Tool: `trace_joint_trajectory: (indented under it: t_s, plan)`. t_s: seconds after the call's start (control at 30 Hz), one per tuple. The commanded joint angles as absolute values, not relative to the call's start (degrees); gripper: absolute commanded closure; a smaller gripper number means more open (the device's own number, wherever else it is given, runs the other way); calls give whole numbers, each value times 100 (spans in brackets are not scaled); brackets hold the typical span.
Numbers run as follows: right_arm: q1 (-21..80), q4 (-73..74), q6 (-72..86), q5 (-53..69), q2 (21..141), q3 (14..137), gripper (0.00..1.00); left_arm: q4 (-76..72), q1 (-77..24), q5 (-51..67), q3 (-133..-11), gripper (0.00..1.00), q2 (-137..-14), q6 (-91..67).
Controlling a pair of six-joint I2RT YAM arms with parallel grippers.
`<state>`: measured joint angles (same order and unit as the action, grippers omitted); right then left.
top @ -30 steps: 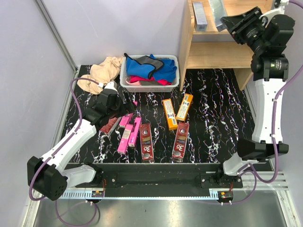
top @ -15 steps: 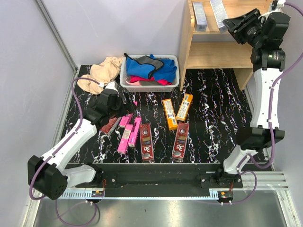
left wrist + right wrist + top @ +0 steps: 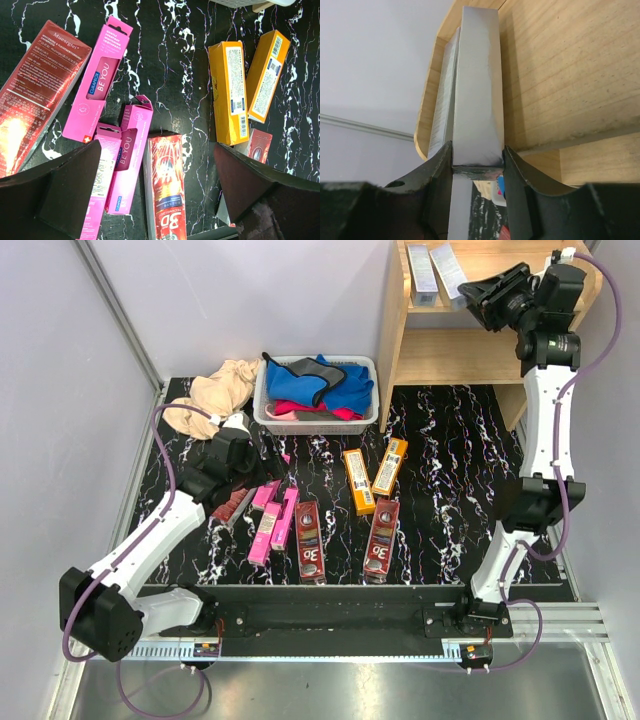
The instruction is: Place and organize the toothpastes onto the shelf
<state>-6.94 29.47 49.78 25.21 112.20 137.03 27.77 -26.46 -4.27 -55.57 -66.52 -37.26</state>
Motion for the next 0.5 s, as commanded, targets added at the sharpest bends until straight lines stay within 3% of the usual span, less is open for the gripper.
trace_joint_trajectory:
  t_s: [0.0, 0.47]
  plan:
    - [-721, 2461, 5325, 2794, 11319, 14247, 82, 2681, -2672, -422, -5739, 1, -6732, -3603]
    - [-448, 2356, 5458, 3015, 11610, 14282, 76, 2593, -2804, -431, -5634, 1, -6768, -3726]
